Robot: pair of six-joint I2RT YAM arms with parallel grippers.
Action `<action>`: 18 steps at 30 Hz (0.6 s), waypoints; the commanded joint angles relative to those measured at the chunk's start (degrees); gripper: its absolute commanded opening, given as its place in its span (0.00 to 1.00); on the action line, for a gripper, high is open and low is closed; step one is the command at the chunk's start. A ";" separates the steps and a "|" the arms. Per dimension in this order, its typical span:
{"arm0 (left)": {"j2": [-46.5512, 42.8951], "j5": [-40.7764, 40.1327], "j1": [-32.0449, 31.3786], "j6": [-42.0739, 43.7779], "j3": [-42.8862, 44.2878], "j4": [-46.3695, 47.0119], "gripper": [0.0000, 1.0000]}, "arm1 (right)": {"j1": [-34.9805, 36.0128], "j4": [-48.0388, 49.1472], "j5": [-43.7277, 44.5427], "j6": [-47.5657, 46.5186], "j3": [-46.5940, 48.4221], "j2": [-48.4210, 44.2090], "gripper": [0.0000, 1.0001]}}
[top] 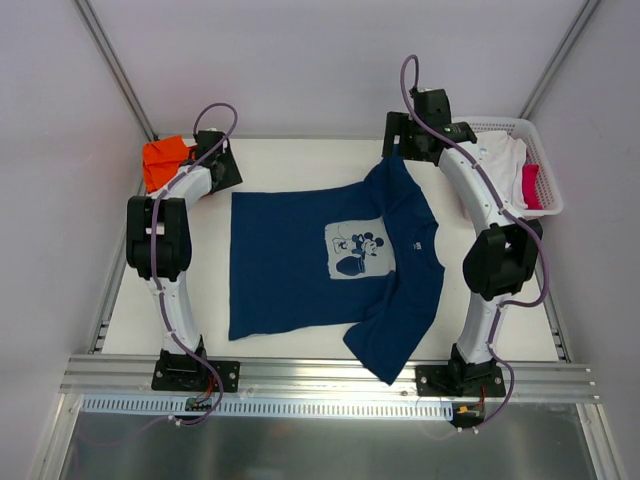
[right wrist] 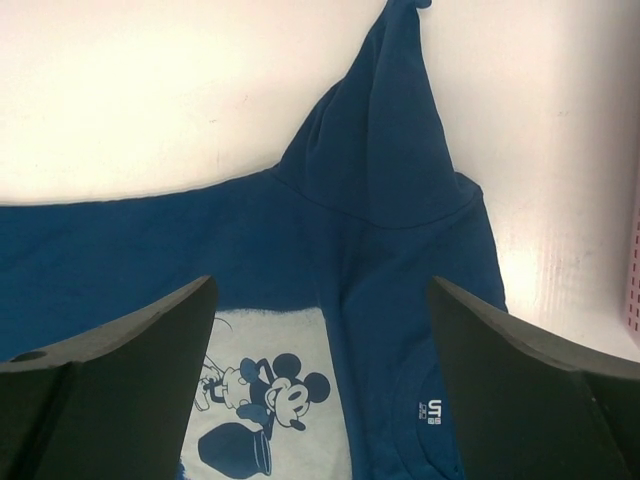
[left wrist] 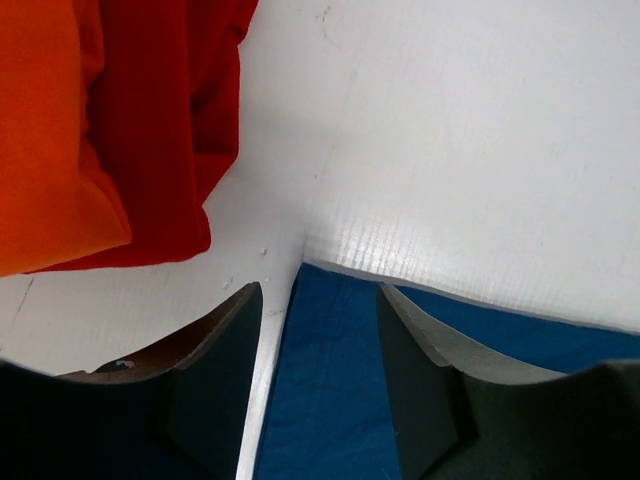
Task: Fold and stack the t-shirts
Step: Grap the side of the flattened tshirt furthest away from the robot with both arms
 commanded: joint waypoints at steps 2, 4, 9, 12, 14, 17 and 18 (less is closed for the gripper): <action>2.00 2.85 1.49 -0.42 4.68 -5.09 0.49 | -0.80 2.08 -2.12 1.06 -0.56 -2.17 0.90; 3.32 3.73 2.10 -0.77 6.26 -7.37 0.50 | -1.07 2.17 -2.38 1.15 -0.91 -2.69 0.89; 4.47 5.85 2.54 -1.83 6.62 -9.22 0.51 | -1.25 2.78 -2.82 1.23 -1.88 -3.66 0.89; 5.87 8.29 2.54 -1.83 7.76 -11.15 0.52 | -1.51 2.96 -3.17 2.73 -2.06 -3.93 0.89; 6.66 9.88 2.54 -2.18 8.64 -12.47 0.52 | -1.51 3.22 -3.44 2.90 -2.41 -4.27 0.89; 7.28 10.68 2.54 -2.45 9.17 -12.65 0.51 | -1.51 3.75 -3.70 2.99 -3.11 -4.80 0.89; 7.54 10.94 2.54 -2.45 9.34 -12.65 0.50 | -1.51 3.75 -3.79 3.08 -3.37 -4.81 0.89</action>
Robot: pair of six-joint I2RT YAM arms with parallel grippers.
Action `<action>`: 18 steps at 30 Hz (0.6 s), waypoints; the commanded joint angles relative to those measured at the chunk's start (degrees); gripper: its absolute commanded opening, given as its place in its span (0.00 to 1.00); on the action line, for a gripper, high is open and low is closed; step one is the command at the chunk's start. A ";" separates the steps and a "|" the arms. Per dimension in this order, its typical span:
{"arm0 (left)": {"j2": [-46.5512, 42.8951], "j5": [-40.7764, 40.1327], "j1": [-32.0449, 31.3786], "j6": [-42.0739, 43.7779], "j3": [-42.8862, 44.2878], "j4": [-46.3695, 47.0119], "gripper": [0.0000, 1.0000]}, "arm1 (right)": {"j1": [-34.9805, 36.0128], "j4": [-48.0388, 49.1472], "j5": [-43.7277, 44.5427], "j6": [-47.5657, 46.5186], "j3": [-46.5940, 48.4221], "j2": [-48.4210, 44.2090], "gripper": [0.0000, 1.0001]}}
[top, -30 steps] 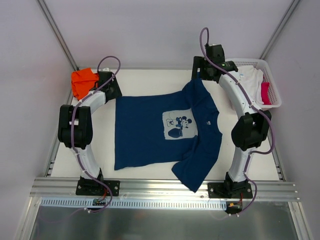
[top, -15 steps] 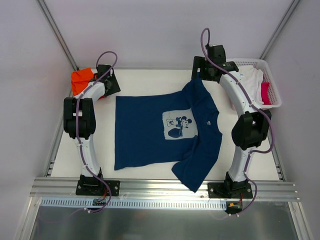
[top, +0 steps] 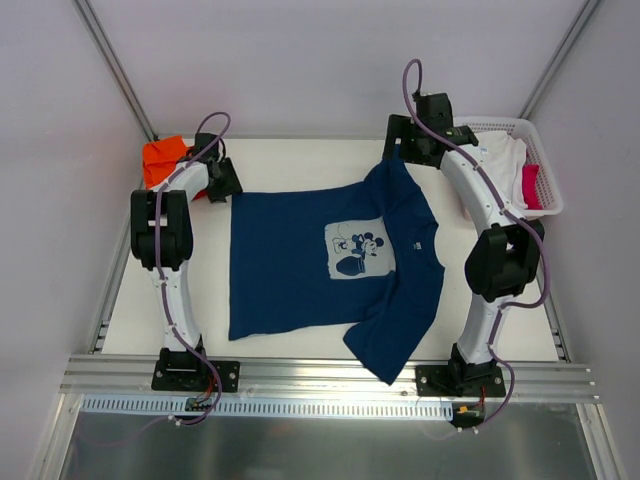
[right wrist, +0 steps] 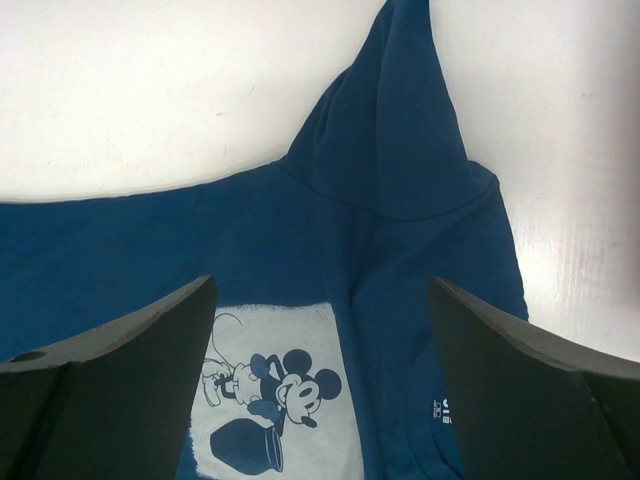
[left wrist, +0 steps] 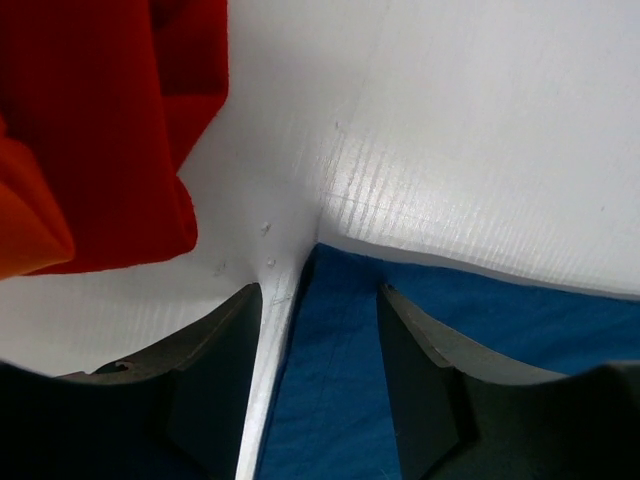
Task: Fold and stack the t-shirts
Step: Grap the side of the flattened tshirt furthest away from the robot with both arms
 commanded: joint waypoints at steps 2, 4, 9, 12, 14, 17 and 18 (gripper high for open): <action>1.36 3.73 0.03 -1.02 3.36 -2.95 0.48 | -0.61 1.92 -1.34 0.98 -0.71 -4.39 0.89; 1.89 4.61 0.03 -1.37 4.15 -3.30 0.48 | -0.61 2.00 -1.25 0.89 -1.15 -4.66 0.89; 3.30 5.67 0.03 -2.17 5.20 -4.10 0.31 | -0.70 2.53 -1.25 0.81 -1.94 -5.71 0.89; 3.48 5.76 0.03 -2.34 5.29 -4.10 0.19 | -0.96 2.80 -1.34 0.54 -2.29 -5.45 0.89; 3.56 5.93 0.03 -2.43 5.38 -4.01 0.06 | -1.23 2.88 -1.25 0.46 -2.12 -4.22 0.89; 3.65 5.93 0.03 -2.61 5.47 -4.10 0.00 | -2.19 3.76 -1.34 0.02 -1.33 -1.41 0.89; 3.74 5.93 0.03 -2.61 5.47 -4.10 0.00 | -2.80 3.94 -2.47 -0.25 -0.02 -0.36 0.89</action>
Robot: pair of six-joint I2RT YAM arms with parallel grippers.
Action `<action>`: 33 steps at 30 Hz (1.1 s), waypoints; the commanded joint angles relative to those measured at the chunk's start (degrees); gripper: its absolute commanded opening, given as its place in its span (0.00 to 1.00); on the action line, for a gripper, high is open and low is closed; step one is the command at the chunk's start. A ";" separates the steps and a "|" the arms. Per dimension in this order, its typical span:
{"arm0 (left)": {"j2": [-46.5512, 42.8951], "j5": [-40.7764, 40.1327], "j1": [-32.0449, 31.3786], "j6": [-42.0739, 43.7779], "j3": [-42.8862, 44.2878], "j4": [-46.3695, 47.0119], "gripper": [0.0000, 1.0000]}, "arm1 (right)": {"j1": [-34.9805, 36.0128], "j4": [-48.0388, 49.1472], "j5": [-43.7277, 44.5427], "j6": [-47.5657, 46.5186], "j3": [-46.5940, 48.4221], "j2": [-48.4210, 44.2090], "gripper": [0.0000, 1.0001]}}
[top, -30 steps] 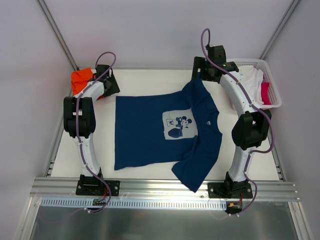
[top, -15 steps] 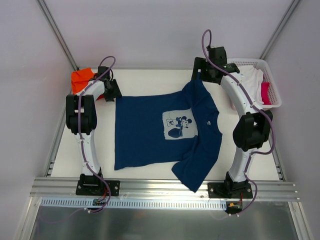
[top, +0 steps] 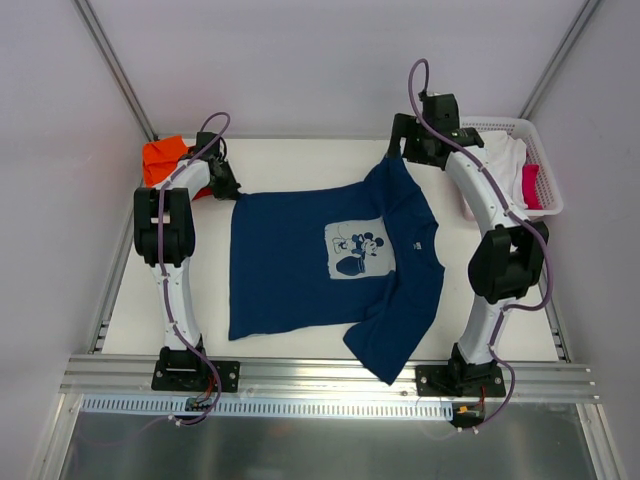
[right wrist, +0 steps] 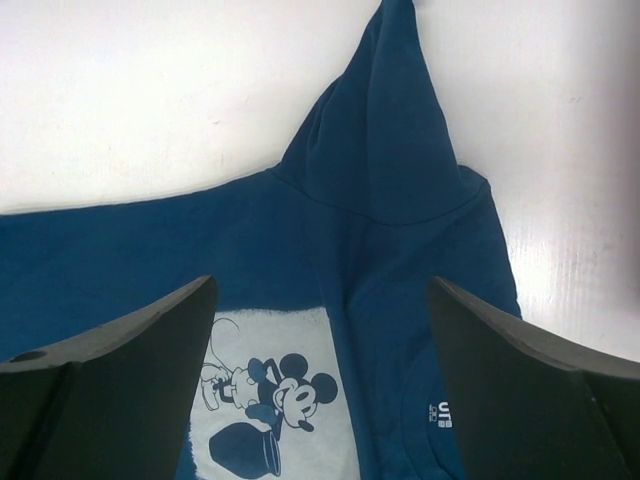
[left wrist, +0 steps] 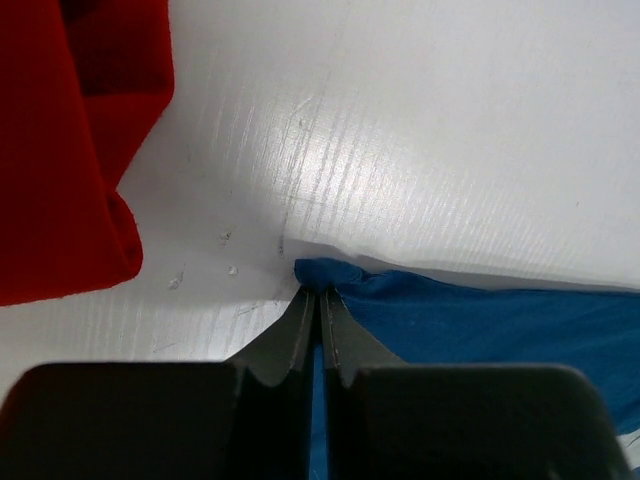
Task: Fold and stack the t-shirts
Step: Grap the side of the flattened tshirt furthest away from the robot with both arms
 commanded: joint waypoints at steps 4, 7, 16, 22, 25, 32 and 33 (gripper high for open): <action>0.46 1.02 0.01 -0.60 1.78 -1.23 0.00 | -3.30 3.04 -4.98 -0.49 8.49 9.21 0.89; 0.46 1.10 0.01 -0.60 1.78 -1.23 0.00 | -4.88 4.53 -8.58 0.21 14.37 13.97 0.84; 0.81 1.54 0.01 -0.86 1.95 -1.23 0.00 | -8.83 15.87 -16.51 5.57 20.98 26.46 0.59; 0.99 1.81 0.01 -0.77 2.13 -1.15 0.00 | -10.24 23.78 -19.32 8.12 21.51 30.86 0.54; 1.08 1.81 0.01 -0.68 2.21 -1.15 0.00 | -10.42 27.12 -20.46 9.09 21.51 32.79 0.54; 1.16 1.98 0.01 -0.60 2.39 -1.23 0.00 | -10.77 34.32 -22.66 12.69 21.87 37.10 0.53; 1.08 2.07 0.01 -0.60 2.39 -1.23 0.00 | -10.77 35.38 -23.10 13.83 22.04 37.54 0.53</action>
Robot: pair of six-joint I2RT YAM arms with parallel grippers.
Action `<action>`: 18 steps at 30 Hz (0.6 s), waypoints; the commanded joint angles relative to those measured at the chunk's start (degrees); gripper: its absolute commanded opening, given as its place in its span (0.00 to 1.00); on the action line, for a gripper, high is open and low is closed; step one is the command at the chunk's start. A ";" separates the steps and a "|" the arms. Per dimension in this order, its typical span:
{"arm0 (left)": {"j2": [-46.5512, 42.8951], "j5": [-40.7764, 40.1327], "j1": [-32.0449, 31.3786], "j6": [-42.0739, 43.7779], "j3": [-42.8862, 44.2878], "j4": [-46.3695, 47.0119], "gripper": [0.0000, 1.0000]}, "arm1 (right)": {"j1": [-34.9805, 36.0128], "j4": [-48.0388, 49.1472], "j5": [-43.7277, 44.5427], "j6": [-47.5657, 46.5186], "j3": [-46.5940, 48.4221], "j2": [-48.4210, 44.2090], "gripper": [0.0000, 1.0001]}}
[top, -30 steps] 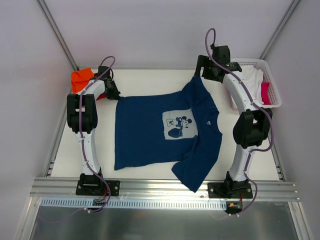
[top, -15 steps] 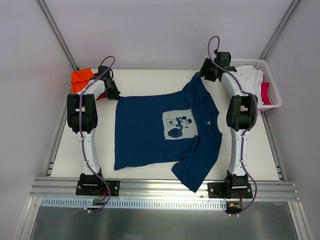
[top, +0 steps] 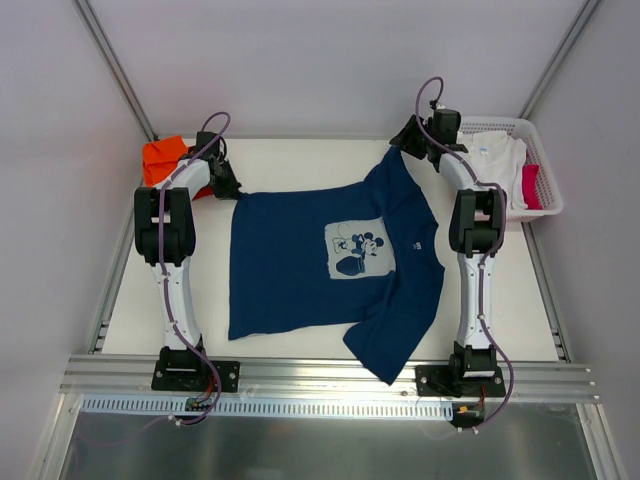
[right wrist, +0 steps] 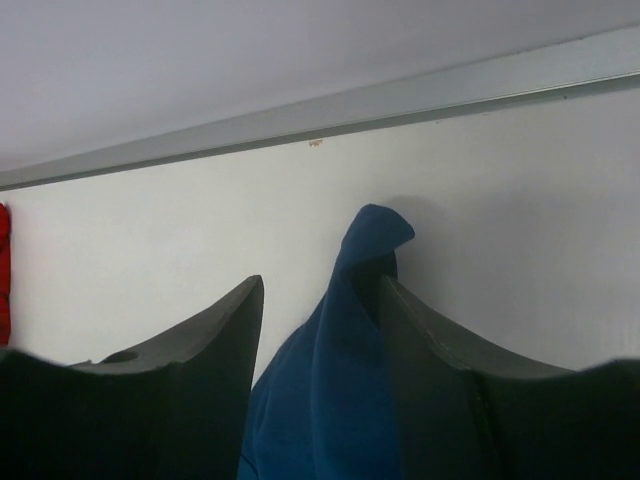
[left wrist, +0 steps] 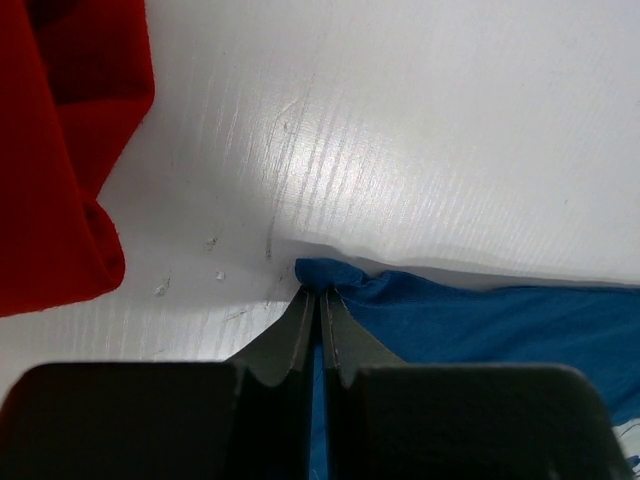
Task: Fold and stack the t-shirts
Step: Grap the side of the flattened tshirt furthest away from the robot with both arms
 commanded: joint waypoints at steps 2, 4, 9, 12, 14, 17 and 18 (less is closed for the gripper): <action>0.57 0.60 0.01 -0.57 1.69 -1.10 0.00 | -0.26 7.85 -3.12 4.44 2.70 2.44 0.50; 0.66 0.78 0.01 -0.57 1.78 -1.10 0.00 | -0.26 8.38 -3.56 5.32 2.52 2.80 0.48; 0.75 0.96 0.01 -0.40 1.78 -1.10 0.00 | -0.26 9.61 -4.00 6.29 2.35 3.68 0.36; 0.75 1.13 0.01 -0.40 1.87 -1.10 0.00 | -0.34 10.49 -4.09 6.82 2.26 4.12 0.36; 0.75 1.22 0.01 -0.31 1.87 -1.01 0.00 | -0.35 10.76 -4.09 6.99 2.43 4.64 0.38; 0.75 1.31 0.01 -0.22 1.87 -1.10 0.00 | -0.52 10.67 -4.09 7.17 3.31 5.35 0.41; 0.75 1.31 0.01 -0.22 1.95 -1.10 0.00 | -0.52 10.76 -4.18 7.26 3.57 5.70 0.42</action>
